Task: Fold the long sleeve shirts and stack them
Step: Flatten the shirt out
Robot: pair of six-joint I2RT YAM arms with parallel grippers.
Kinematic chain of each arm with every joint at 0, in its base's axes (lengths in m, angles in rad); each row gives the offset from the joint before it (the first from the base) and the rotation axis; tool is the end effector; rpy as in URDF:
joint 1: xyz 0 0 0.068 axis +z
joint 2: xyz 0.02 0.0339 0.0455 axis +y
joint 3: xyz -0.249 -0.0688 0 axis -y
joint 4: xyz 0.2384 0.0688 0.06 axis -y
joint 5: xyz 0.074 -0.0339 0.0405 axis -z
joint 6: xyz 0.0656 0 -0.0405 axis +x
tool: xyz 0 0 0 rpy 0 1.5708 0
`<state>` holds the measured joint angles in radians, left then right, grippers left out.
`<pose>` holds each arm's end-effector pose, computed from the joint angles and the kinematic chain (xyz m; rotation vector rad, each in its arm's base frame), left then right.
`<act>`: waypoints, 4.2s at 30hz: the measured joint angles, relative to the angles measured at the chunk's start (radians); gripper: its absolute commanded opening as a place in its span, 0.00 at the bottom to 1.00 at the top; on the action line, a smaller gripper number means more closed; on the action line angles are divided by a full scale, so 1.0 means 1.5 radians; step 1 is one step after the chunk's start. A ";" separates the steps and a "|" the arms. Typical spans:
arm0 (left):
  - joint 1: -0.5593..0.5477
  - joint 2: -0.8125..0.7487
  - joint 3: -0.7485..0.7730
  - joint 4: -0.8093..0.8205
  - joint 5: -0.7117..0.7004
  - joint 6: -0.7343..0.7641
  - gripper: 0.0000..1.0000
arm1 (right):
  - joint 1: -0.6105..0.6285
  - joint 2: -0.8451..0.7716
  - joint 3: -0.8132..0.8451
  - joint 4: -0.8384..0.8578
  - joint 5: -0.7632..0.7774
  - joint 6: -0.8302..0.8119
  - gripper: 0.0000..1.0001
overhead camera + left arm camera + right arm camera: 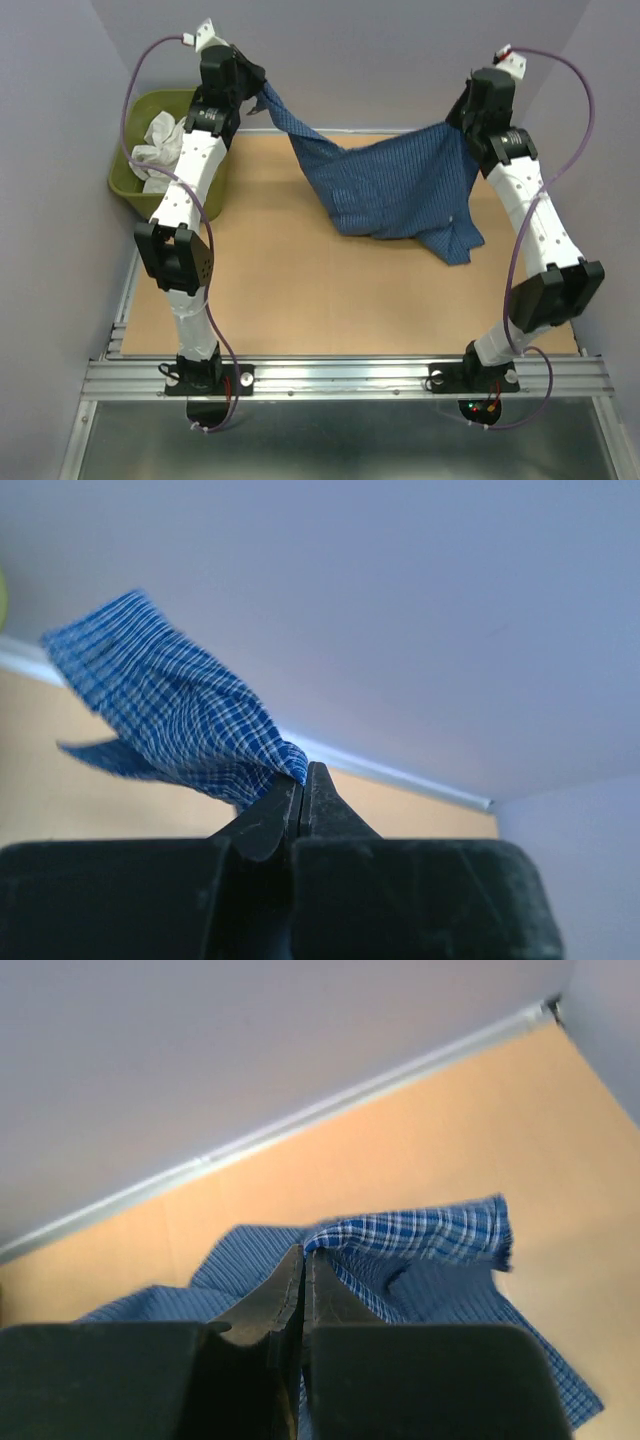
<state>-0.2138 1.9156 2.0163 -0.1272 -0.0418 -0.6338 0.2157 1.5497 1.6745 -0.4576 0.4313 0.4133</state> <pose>0.4646 -0.0981 0.4278 -0.3728 1.5896 -0.6226 0.3674 0.0524 0.4080 0.4697 1.8123 0.0223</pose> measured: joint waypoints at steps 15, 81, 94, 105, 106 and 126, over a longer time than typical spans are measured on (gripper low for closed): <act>0.048 -0.168 0.116 0.089 0.048 0.037 0.00 | -0.031 -0.102 0.122 0.235 -0.147 -0.112 0.01; -0.082 0.128 -0.301 -0.061 0.001 0.170 0.73 | -0.031 -0.285 -0.549 -0.052 -0.193 0.112 0.95; -0.089 0.058 -0.452 0.006 -0.052 0.102 0.43 | -0.031 -0.193 -0.586 0.005 -0.235 0.129 0.94; 0.011 -0.131 -0.694 0.022 -0.049 0.032 0.59 | -0.031 -0.180 -0.617 0.014 -0.229 0.166 0.95; 0.013 -0.143 -0.701 0.014 -0.049 0.032 0.64 | -0.031 -0.177 -0.617 0.014 -0.220 0.172 0.95; -0.207 -0.186 -0.682 -0.012 -0.018 0.032 0.75 | -0.040 -0.079 -0.625 0.052 -0.139 0.263 0.73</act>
<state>-0.5236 1.6371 0.9928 -0.1448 -0.0692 -0.5854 0.1562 1.4319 0.7368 -0.3801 0.2234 0.8074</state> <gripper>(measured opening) 0.755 0.744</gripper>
